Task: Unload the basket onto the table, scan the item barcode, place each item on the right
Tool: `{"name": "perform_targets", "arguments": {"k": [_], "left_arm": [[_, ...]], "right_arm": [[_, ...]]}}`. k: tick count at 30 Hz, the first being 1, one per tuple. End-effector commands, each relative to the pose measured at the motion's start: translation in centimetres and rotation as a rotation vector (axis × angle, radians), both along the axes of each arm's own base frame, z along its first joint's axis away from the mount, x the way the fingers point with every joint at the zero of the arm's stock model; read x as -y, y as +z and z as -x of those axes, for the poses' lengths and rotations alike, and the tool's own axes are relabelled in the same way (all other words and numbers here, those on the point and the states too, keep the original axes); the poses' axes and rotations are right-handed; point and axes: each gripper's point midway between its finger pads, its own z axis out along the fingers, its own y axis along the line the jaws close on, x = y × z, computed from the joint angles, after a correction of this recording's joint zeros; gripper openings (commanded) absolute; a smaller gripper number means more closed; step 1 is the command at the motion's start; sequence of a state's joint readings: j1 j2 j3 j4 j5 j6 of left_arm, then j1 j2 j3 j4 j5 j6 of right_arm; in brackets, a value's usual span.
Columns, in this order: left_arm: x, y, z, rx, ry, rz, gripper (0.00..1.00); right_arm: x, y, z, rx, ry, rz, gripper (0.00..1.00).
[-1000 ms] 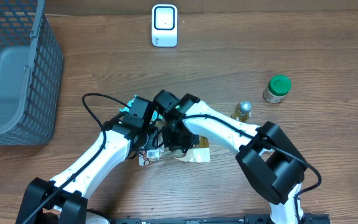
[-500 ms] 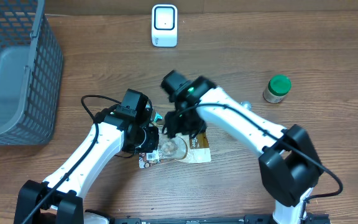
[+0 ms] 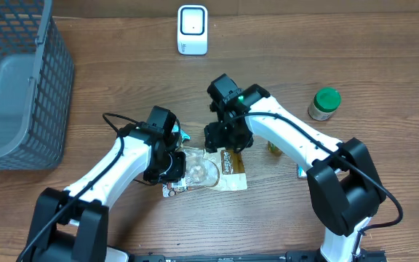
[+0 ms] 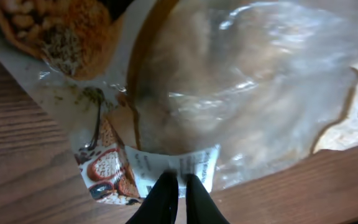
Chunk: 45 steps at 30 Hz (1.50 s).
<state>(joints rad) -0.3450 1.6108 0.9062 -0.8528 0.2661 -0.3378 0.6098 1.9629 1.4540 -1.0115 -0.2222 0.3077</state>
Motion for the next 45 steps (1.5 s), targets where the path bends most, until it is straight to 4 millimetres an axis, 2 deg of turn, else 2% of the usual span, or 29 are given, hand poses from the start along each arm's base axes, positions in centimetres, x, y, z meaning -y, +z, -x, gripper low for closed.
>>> {"name": "perform_targets", "arguments": {"k": [1, 6, 13, 15, 19, 24, 27, 33, 36, 40, 45], "left_arm": [[-0.5, -0.9, -0.5, -0.008, 0.014, -0.035, 0.09], [-0.7, -1.9, -0.6, -0.027, 0.013, -0.057, 0.06], [-0.9, -2.0, -0.9, -0.015, 0.013, -0.069, 0.05], [-0.9, -2.0, -0.9, -0.014, 0.013, -0.068, 0.04], [-0.9, -2.0, -0.8, -0.013, 0.002, -0.068, 0.04], [-0.6, -1.8, -1.0, -0.010, 0.003, -0.055, 0.04], [-0.1, -1.1, -1.5, 0.001, -0.012, -0.033, 0.04], [0.6, 1.6, -3.3, 0.026, -0.015, -0.019, 0.04], [0.8, 2.5, -4.0, 0.041, -0.015, -0.018, 0.04], [-0.1, 2.3, -4.7, 0.073, -0.011, -0.072, 0.07], [-0.7, 1.5, -4.3, 0.068, -0.008, -0.100, 0.09]], "right_arm": [[-0.1, -0.3, 0.7, -0.007, 0.028, -0.035, 0.68], [-0.9, -1.8, 1.9, -0.042, 0.036, -0.108, 0.66], [-1.9, -3.7, 3.8, -0.096, 0.051, -0.217, 0.65], [-1.9, -3.9, 3.8, -0.094, 0.053, -0.221, 0.59], [-2.6, -2.1, 3.1, -0.071, 0.060, -0.249, 0.58], [-3.2, 1.8, 2.0, 0.014, 0.134, -0.279, 0.62], [-2.7, 2.6, 1.6, 0.037, 0.127, -0.249, 0.65], [-0.9, 1.8, 1.3, 0.054, 0.108, -0.143, 0.67], [0.0, 1.4, 1.1, 0.066, 0.091, -0.089, 0.72], [1.5, 1.0, 0.5, 0.077, 0.000, -0.006, 0.77], [2.4, 0.6, 0.6, 0.071, -0.032, 0.036, 0.82]]}}
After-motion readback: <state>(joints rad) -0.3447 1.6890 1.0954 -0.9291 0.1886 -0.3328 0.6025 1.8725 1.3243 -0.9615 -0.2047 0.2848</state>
